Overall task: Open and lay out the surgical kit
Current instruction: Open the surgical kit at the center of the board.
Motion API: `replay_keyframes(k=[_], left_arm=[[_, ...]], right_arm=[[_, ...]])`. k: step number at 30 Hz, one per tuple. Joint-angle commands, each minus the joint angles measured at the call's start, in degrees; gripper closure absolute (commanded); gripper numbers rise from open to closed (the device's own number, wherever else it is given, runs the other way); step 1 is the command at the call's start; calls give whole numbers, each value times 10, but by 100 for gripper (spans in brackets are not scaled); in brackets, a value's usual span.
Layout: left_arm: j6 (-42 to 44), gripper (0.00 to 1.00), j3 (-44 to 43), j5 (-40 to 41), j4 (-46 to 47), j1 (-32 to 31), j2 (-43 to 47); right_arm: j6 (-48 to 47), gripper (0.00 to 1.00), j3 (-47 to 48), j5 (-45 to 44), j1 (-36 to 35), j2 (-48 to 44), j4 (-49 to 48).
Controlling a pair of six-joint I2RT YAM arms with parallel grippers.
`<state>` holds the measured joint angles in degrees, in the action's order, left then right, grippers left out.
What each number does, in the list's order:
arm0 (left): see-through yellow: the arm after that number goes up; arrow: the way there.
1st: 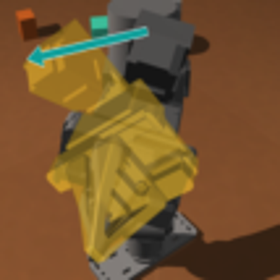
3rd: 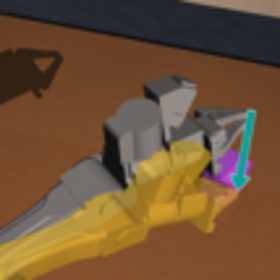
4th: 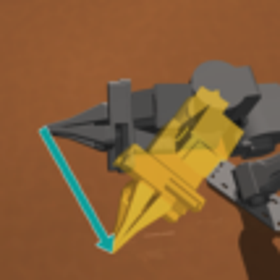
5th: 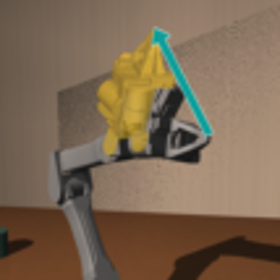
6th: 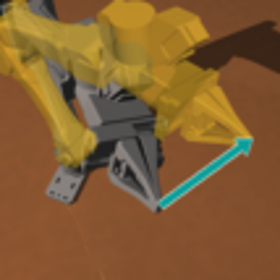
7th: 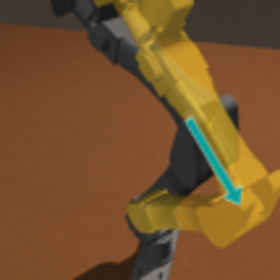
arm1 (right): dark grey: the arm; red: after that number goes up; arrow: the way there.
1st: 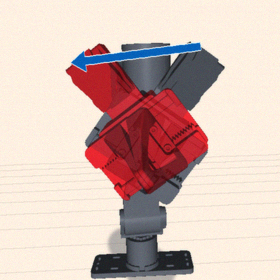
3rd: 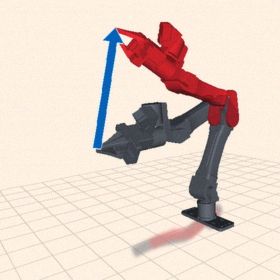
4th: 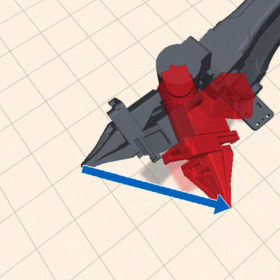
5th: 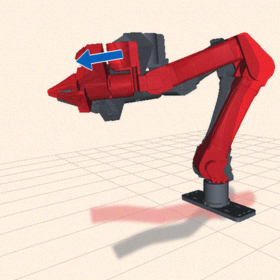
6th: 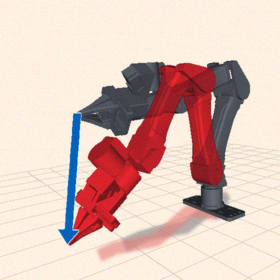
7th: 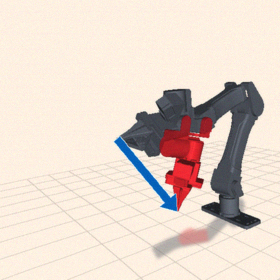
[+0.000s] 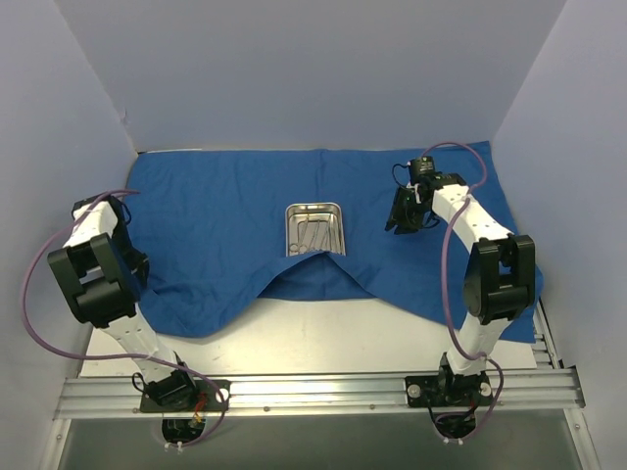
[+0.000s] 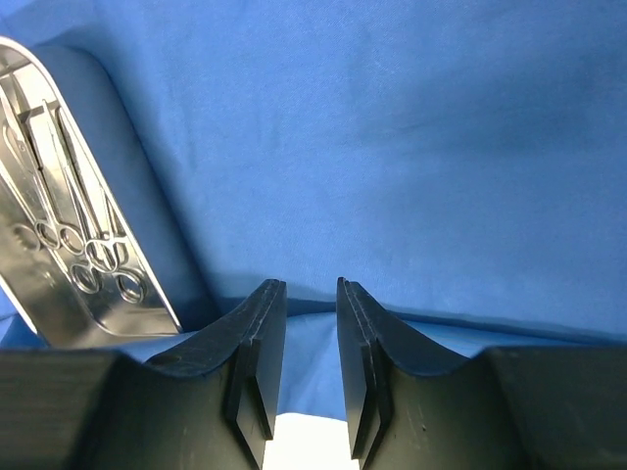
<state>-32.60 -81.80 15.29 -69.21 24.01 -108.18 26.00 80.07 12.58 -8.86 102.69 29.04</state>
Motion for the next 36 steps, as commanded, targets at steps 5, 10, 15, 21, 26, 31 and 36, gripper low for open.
replay_keyframes(k=[5, 10, 15, 21, 26, 31, 36], left_arm=[[-13, 60, -6, -3, 36, -30, -10], [-16, 60, -9, 0, 40, -46, -10], [-20, 60, -12, 12, 30, -46, -33], [-22, 61, -5, 23, 29, -45, -46], [-18, 75, 0, 26, 28, -45, -36], [-15, 97, 2, 41, 12, -44, 1], [-19, 98, 14, 77, -24, -43, 48]], right_arm=[[-10, 73, 25, 17, -5, 12, 34], [-13, 73, 23, 13, -8, 16, 35], [-11, 74, 5, 16, -8, 10, 26], [-13, 75, -2, 14, -8, 6, 22], [-13, 77, -8, 16, -7, 6, 16], [-14, 78, -9, 22, -7, 7, 8], [-20, 78, -4, 37, -8, 14, 5]])
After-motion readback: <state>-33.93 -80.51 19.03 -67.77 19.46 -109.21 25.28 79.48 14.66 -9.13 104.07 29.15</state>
